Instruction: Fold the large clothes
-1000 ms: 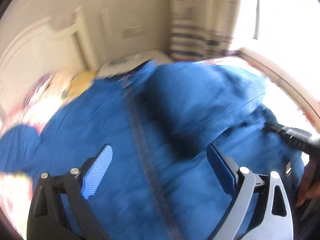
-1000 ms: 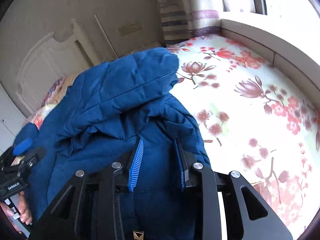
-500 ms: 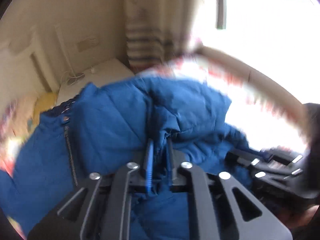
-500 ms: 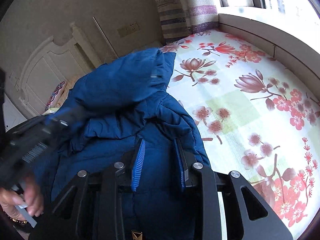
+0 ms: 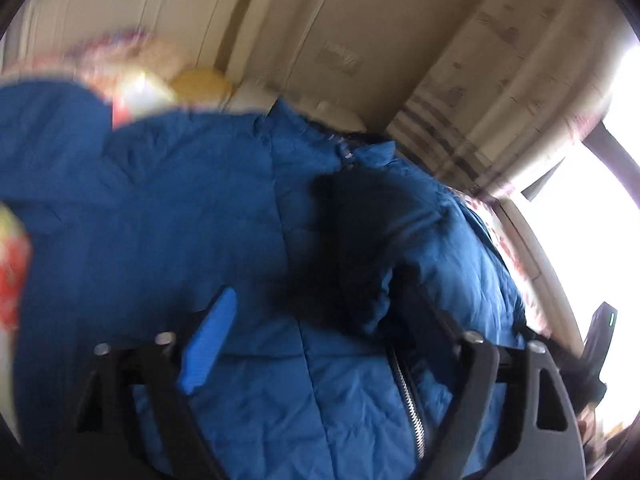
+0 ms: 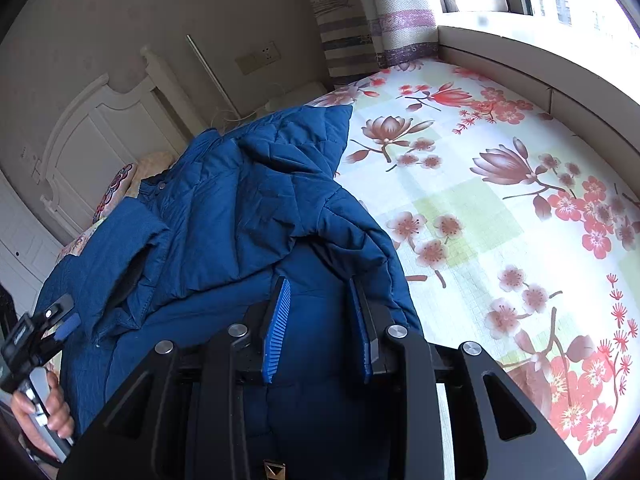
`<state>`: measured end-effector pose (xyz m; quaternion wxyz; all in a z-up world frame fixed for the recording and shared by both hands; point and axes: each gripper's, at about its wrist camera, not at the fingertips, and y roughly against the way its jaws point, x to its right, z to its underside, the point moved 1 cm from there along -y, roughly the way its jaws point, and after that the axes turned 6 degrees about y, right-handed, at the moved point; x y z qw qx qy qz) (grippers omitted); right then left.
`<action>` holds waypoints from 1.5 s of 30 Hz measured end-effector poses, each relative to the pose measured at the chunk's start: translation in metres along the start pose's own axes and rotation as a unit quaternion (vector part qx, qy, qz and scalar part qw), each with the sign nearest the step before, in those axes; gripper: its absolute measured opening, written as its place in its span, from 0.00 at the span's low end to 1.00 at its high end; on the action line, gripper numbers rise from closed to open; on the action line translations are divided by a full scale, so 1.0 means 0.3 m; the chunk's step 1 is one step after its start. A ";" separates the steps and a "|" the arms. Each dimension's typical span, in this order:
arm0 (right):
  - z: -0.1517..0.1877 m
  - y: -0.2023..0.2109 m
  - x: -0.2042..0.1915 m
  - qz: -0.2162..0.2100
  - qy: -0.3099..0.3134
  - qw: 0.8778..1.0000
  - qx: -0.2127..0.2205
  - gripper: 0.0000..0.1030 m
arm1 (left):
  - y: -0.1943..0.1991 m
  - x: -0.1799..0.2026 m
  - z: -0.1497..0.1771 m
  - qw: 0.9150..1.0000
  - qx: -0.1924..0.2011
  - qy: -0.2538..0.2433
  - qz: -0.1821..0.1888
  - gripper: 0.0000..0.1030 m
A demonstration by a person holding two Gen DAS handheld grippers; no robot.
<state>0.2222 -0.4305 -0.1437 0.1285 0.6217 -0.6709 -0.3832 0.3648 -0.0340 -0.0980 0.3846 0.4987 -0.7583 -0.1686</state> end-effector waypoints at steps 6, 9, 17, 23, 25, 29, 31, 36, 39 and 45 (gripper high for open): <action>0.000 -0.001 -0.001 -0.001 0.000 1.000 0.000 0.27 | 0.061 0.358 0.183 0.913 0.026 -0.400 -0.071 0.83; 0.000 -0.001 -0.002 -0.002 -0.001 1.000 0.000 0.27 | 0.004 0.464 0.269 0.855 0.027 -0.506 -0.113 0.83; 0.000 -0.004 -0.001 -0.005 -0.003 1.000 0.001 0.28 | -0.151 0.534 0.318 0.800 0.016 -0.581 -0.149 0.20; 0.001 -0.005 -0.001 -0.009 -0.005 1.000 0.001 0.28 | 0.129 0.232 -0.114 0.986 0.078 -0.113 0.094 0.16; 0.001 -0.005 0.000 -0.010 -0.005 1.000 0.002 0.29 | 0.171 -0.030 -0.191 0.979 0.095 0.091 0.156 0.24; 0.000 -0.006 -0.004 -0.014 -0.003 1.000 0.002 0.32 | 0.193 -0.315 -0.148 0.964 0.088 0.229 0.105 0.95; 0.000 -0.005 -0.005 -0.014 -0.001 1.000 0.002 0.33 | 0.193 -0.384 -0.102 0.962 0.076 0.244 0.099 0.95; -0.001 -0.006 -0.009 -0.014 0.001 1.000 0.002 0.33 | 0.157 -0.466 -0.076 0.951 0.051 0.285 0.106 0.95; 0.000 -0.006 -0.008 -0.013 0.002 1.000 0.001 0.33 | 0.111 -0.453 -0.087 0.956 0.034 0.277 0.087 0.92; 0.000 -0.007 -0.007 -0.013 0.001 1.000 0.001 0.33 | 0.073 -0.409 -0.095 0.977 0.015 0.215 0.008 0.18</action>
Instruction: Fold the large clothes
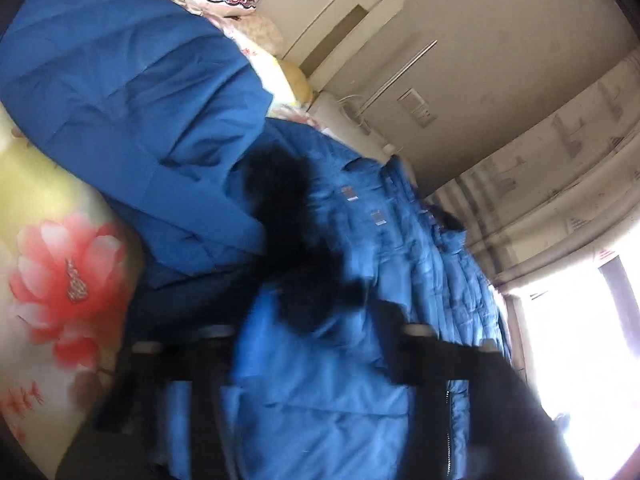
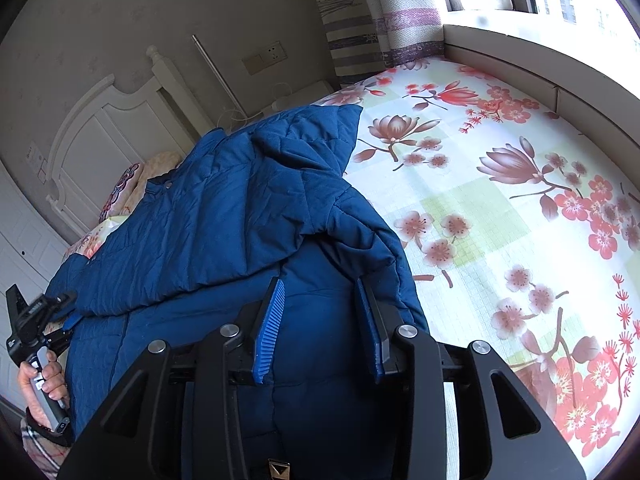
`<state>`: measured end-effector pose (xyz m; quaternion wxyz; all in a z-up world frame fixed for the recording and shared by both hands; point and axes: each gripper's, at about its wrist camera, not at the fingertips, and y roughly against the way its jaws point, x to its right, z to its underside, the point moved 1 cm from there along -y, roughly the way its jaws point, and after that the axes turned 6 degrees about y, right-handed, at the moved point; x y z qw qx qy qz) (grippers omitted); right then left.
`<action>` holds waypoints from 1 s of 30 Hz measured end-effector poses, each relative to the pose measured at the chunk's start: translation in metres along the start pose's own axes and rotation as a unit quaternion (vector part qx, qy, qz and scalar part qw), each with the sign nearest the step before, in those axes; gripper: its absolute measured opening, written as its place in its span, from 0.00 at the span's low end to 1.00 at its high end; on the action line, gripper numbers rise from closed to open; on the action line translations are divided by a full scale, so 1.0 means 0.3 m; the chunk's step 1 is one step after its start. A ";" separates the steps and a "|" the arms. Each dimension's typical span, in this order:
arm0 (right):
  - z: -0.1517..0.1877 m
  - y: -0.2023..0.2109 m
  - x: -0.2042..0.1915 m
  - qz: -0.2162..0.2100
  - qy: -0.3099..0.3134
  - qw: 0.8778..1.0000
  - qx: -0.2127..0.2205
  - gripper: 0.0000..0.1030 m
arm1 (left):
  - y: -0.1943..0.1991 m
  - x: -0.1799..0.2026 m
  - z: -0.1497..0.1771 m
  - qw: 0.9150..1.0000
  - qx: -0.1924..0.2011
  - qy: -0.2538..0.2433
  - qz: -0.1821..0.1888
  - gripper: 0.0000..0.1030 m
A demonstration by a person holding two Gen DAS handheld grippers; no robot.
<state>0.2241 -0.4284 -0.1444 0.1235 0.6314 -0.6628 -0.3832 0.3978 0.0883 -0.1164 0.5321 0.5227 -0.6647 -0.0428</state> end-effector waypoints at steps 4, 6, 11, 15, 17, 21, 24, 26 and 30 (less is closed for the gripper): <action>-0.001 -0.001 0.000 0.000 0.000 1.000 0.000 0.33 | 0.070 0.038 0.021 0.999 0.039 -0.021 0.023 0.00; -0.002 -0.002 0.001 0.000 0.000 1.000 0.000 0.34 | 0.132 0.070 0.034 0.996 0.079 -0.037 0.013 0.00; -0.003 -0.004 -0.002 -0.002 0.005 1.000 -0.001 0.38 | 0.164 0.221 0.026 0.991 0.095 -0.098 -0.011 0.79; -0.003 -0.006 -0.003 -0.003 0.008 1.000 -0.001 0.39 | 0.060 0.349 0.031 0.976 0.086 -0.190 -0.064 0.93; -0.003 -0.006 -0.003 -0.004 0.008 1.000 -0.001 0.39 | -0.045 0.405 0.059 0.956 0.067 -0.262 -0.112 0.90; -0.003 -0.007 -0.002 -0.004 0.008 1.000 -0.002 0.39 | -0.168 0.333 0.102 0.936 0.036 -0.281 -0.209 0.65; -0.003 -0.008 -0.005 -0.005 0.008 1.000 -0.002 0.39 | -0.170 0.303 0.112 0.933 0.020 -0.280 -0.223 0.58; -0.003 -0.007 -0.003 -0.006 0.007 1.000 -0.002 0.39 | -0.151 0.308 0.132 0.925 0.015 -0.297 -0.236 0.56; -0.002 -0.001 -0.003 -0.005 0.006 1.000 0.002 0.39 | -0.061 0.329 0.168 0.933 0.057 -0.304 -0.184 0.57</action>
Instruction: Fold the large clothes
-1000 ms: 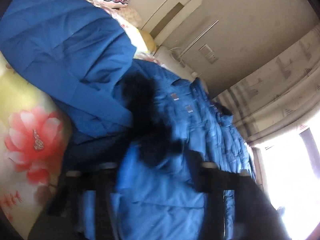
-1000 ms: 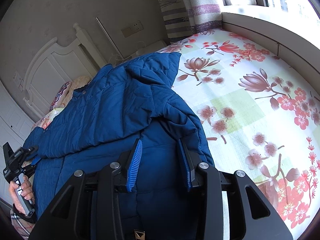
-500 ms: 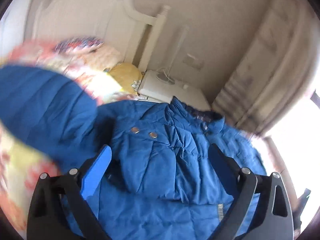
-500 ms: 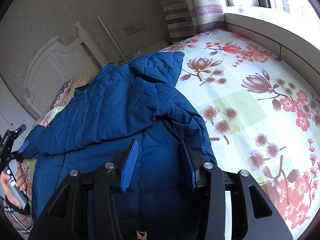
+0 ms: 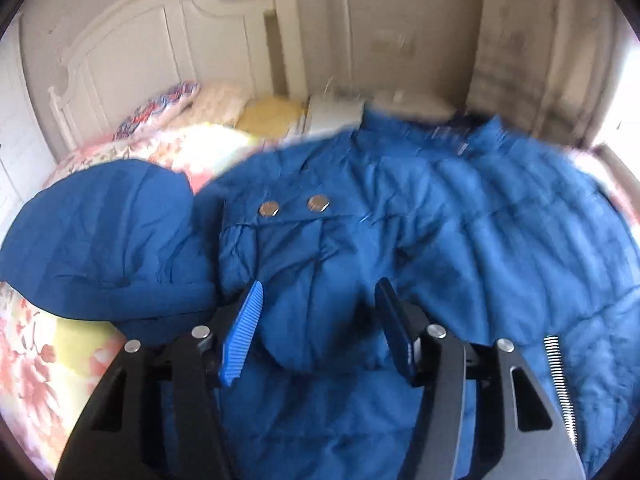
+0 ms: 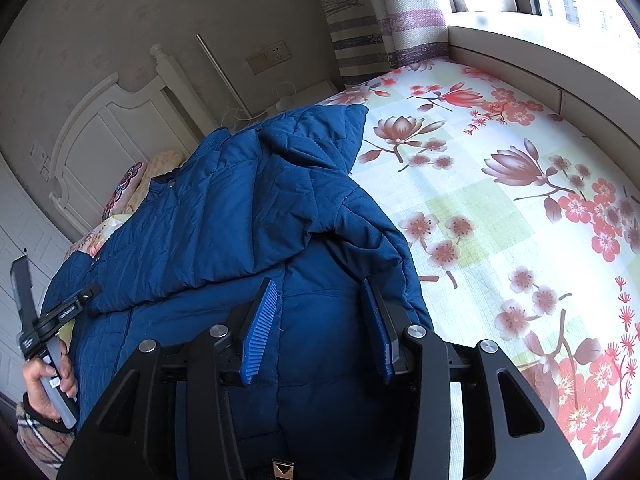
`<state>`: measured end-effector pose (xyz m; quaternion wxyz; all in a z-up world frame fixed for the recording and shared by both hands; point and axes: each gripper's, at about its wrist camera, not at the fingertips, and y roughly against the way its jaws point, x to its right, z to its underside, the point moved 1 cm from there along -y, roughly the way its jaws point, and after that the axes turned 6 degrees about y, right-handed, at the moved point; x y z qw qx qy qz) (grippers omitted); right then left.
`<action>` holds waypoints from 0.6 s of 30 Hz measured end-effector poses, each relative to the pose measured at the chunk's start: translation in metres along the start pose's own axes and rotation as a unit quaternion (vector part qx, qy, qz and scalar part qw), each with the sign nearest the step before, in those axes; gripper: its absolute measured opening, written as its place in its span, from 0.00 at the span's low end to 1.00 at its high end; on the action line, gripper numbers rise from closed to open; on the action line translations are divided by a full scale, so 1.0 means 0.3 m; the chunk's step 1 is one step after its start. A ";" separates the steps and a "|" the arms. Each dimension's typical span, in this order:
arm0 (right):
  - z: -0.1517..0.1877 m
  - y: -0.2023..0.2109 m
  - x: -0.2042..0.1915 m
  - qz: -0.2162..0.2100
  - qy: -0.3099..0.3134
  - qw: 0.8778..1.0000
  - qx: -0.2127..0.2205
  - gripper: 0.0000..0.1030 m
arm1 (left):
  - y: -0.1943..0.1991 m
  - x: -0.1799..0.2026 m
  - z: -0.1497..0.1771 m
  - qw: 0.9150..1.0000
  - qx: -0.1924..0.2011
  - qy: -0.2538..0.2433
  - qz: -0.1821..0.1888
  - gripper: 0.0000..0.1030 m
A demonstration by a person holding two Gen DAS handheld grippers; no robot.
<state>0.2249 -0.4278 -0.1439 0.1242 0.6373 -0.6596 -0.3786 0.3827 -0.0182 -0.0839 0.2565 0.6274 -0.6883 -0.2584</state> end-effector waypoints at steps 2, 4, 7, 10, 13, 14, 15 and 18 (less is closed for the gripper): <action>0.001 0.010 0.001 0.004 0.000 1.000 0.007 0.41 | 0.077 -0.027 0.010 0.997 0.054 0.033 0.037 0.74; 0.001 0.027 -0.010 0.019 0.006 1.000 0.014 0.41 | 0.117 -0.065 0.007 0.992 0.086 0.070 0.051 0.98; -0.008 0.054 -0.067 0.047 0.046 0.997 0.029 0.47 | 0.082 -0.108 0.012 0.991 0.051 0.100 0.069 0.98; -0.037 0.058 -0.157 0.029 0.089 0.995 0.023 0.55 | -0.016 -0.177 0.019 0.983 -0.023 0.157 0.090 0.98; -0.105 0.022 -0.269 0.040 0.153 0.987 0.015 0.74 | -0.032 -0.225 0.026 0.975 -0.019 0.192 0.110 0.98; -0.126 0.005 -0.294 0.044 0.168 0.985 0.014 0.74 | -0.029 -0.230 0.028 0.974 -0.016 0.195 0.111 0.98; -0.156 -0.027 -0.322 0.046 0.184 0.982 0.012 0.74 | -0.027 -0.231 0.028 0.974 -0.015 0.195 0.111 0.98; -0.236 -0.143 -0.350 0.030 0.194 0.980 -0.018 0.74 | -0.029 -0.229 0.028 0.976 -0.017 0.191 0.107 0.98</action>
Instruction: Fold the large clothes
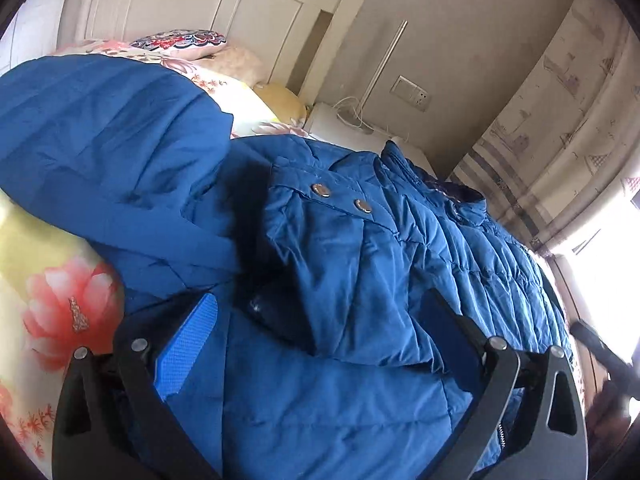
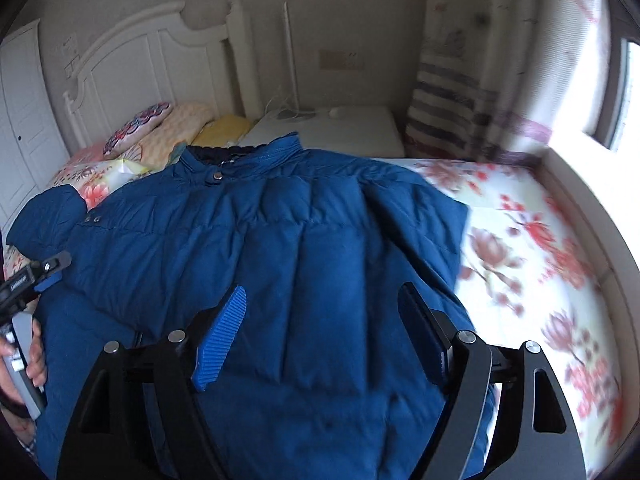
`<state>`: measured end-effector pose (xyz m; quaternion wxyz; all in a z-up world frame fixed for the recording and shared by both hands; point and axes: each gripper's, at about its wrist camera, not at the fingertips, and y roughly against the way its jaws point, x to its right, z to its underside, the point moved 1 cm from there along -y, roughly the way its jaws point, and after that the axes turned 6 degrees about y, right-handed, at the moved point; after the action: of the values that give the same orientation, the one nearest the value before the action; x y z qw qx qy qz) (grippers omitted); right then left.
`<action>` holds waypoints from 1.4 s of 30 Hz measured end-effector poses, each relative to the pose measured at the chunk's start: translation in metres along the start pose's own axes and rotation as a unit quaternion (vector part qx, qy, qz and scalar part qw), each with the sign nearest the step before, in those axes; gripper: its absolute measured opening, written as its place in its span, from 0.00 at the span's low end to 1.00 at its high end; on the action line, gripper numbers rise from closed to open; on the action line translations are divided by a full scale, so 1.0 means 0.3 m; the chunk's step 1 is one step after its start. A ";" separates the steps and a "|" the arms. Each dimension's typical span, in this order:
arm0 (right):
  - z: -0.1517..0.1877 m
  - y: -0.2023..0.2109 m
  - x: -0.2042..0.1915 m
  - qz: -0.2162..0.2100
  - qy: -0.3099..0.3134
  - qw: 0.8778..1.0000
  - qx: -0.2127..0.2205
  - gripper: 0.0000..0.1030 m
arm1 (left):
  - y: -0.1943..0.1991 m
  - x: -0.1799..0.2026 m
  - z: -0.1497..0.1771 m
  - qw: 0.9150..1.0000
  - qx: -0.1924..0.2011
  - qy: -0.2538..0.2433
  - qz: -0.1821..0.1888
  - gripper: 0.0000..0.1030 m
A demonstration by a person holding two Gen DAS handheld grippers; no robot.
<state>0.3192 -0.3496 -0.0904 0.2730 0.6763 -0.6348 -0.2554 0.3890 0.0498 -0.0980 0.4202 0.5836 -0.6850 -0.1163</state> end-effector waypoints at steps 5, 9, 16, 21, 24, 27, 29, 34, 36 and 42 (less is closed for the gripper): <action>0.007 -0.179 0.173 0.005 -0.089 0.994 -0.066 0.72 | -0.003 -0.004 0.003 1.000 -0.005 0.000 -0.001 0.98; 0.003 -0.111 0.169 0.004 -0.105 0.994 -0.043 0.72 | -0.027 0.006 0.002 1.000 -0.013 -0.007 -0.008 0.98; -0.030 -0.186 0.158 0.054 -0.071 0.994 -0.056 0.81 | -0.017 -0.012 0.000 1.000 -0.008 0.005 0.008 0.98; -0.023 -0.153 0.107 0.074 -0.068 0.993 -0.059 0.82 | 0.060 -0.105 -0.022 0.994 0.052 0.072 0.062 0.97; -0.025 -0.042 -0.017 0.037 -0.022 0.999 0.006 0.82 | 0.075 -0.217 -0.039 0.981 0.070 0.154 0.096 0.93; -0.024 -0.006 -0.157 0.006 0.051 0.998 0.023 0.82 | 0.077 -0.248 -0.040 0.975 0.072 0.178 0.113 0.91; -0.029 -0.021 -0.217 -0.003 0.075 0.997 0.017 0.82 | 0.089 -0.226 -0.040 0.979 0.082 0.159 0.098 0.91; 0.041 -0.151 -0.259 0.014 0.067 0.996 -0.050 0.84 | 0.111 -0.211 -0.036 0.982 0.104 0.145 0.068 0.91; 0.072 -0.156 -0.253 0.013 0.063 0.997 -0.046 0.85 | 0.126 -0.225 -0.038 0.979 0.112 0.155 0.062 0.92; 0.085 -0.165 -0.261 0.021 0.068 0.996 -0.046 0.86 | 0.277 -0.422 -0.084 0.936 0.204 0.285 -0.012 0.93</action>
<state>0.3322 -0.2705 -0.1431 0.3515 0.6654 -0.6163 -0.2321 0.3441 0.1959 -0.0842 0.4681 0.6735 -0.5388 0.1924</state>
